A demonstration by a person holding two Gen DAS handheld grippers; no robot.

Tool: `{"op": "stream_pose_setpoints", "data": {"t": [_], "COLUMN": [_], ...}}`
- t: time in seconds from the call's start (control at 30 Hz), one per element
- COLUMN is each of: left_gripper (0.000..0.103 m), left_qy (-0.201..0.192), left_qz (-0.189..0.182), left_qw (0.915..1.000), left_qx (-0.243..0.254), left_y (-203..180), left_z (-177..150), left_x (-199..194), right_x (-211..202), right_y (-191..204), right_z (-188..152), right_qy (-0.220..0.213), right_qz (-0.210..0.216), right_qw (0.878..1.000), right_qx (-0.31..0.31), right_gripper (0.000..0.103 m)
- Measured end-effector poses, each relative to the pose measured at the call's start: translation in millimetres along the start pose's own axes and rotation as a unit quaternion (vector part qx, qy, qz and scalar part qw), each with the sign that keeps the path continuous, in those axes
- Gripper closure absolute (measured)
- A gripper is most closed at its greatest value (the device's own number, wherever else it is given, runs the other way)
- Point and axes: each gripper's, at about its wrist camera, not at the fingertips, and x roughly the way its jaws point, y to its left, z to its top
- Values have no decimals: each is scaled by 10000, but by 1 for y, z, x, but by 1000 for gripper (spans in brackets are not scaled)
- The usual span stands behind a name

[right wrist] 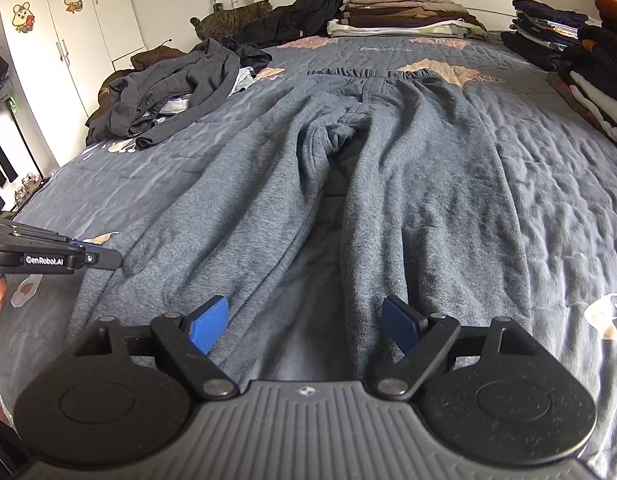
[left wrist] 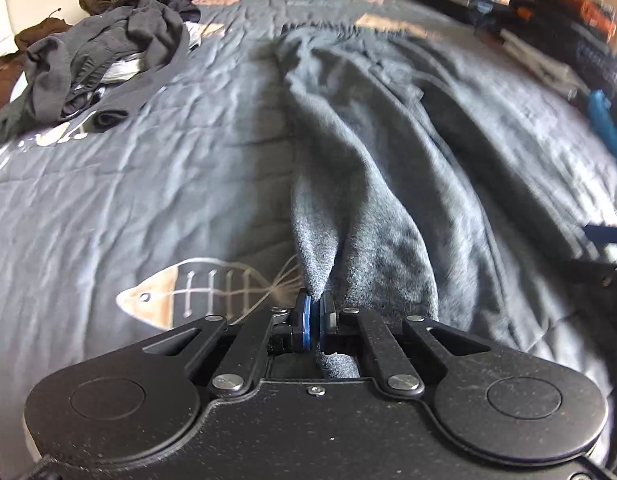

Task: Fold clothes

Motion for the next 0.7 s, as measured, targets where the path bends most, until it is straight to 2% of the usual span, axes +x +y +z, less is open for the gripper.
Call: {"op": "stream_pose_setpoints", "data": {"t": [0.1,0.17,0.23,0.3,0.37,0.4,0.43,0.47,0.5,0.57,0.7], "left_gripper": [93,76,31,27,29,38,63,79,91,98,99], "left_qy": [-77,-213,-327,-346,-240,-189,-139,-36,-30,-56,-384], "left_qz": [-60,-102,-32,42,-58,-107,-156,-150,-169,-221,-363], "left_qw": [9999,9997,9994,9992,9996,9998,9998,9998,9996,9986,9960], "left_qx": [-22,-34,62,195,109,39,-31,-113,-232,-483,-722], "left_y": [3,1,-6,-14,-16,-15,-15,-13,-7,6,36], "left_z": [0,1,1,0,-1,-2,-2,-3,-4,-4,-2], "left_x": [-5,-9,-8,-1,9,14,19,24,22,17,-22], "right_x": [0,1,3,6,9,10,11,11,11,11,10], "right_y": [2,2,3,5,9,11,14,16,18,21,19], "right_z": [0,0,-1,-3,-6,-7,-8,-9,-10,-10,-9], "right_qy": [4,15,50,119,185,212,227,241,247,259,250], "right_qz": [38,57,70,110,175,205,221,238,252,279,301], "right_qw": [10000,10000,10000,9999,9997,9995,9994,9993,9992,9990,9991], "right_qx": [-30,-33,-23,-17,-41,-77,-119,-157,-178,-217,-181], "right_gripper": [19,19,19,19,19,19,19,19,19,19,19]}}
